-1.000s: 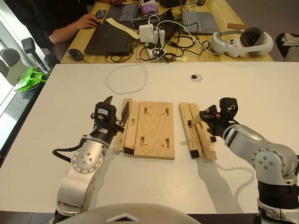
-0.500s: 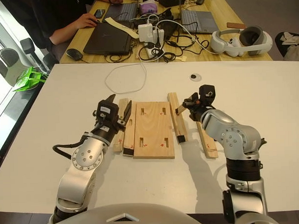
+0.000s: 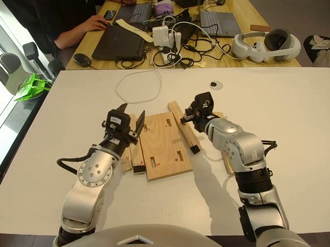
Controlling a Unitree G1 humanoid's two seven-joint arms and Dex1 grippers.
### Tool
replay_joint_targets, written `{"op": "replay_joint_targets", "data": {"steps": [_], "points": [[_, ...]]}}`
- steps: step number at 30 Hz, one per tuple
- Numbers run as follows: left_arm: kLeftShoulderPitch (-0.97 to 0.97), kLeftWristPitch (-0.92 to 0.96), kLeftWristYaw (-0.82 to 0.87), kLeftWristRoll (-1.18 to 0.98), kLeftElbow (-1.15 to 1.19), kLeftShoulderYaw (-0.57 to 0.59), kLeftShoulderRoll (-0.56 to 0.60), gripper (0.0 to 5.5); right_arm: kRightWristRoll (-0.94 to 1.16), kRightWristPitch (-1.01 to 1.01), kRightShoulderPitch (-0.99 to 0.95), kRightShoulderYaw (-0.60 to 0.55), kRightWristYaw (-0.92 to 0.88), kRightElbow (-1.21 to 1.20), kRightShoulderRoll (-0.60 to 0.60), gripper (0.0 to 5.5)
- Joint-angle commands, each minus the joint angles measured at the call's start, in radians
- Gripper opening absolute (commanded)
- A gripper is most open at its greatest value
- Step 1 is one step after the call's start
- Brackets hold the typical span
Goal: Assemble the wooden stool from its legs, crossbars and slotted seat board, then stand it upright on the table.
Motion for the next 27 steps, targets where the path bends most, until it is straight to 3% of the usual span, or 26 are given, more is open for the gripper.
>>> {"op": "replay_joint_targets", "data": {"steps": [1, 7, 8, 15, 22, 27], "points": [[-0.005, 0.012, -0.001, 0.01, 0.0, 0.001, 0.002, 2.73, -0.036, 0.052, 0.013, 0.019, 0.044, 0.054, 0.006, 0.38], [-0.002, 0.011, 0.002, 0.013, 0.001, -0.002, 0.002, 2.73, -0.073, 0.047, 0.014, 0.024, 0.086, 0.045, 0.018, 0.38], [-0.002, 0.01, 0.002, 0.014, 0.001, -0.003, 0.003, 2.73, -0.075, 0.04, 0.014, 0.017, 0.091, 0.043, 0.024, 0.77], [0.002, 0.008, 0.004, 0.021, 0.002, -0.007, 0.002, 2.73, 0.004, -0.024, -0.02, -0.143, 0.137, -0.023, 0.102, 1.97], [0.008, 0.003, -0.003, 0.025, 0.001, -0.005, 0.005, 2.73, 0.092, -0.087, -0.149, -0.295, 0.177, -0.089, 0.104, 1.97], [-0.013, 0.001, -0.028, 0.016, 0.012, -0.004, 0.015, 2.73, 0.103, -0.126, -0.211, -0.293, 0.14, -0.093, 0.176, 1.97]]}}
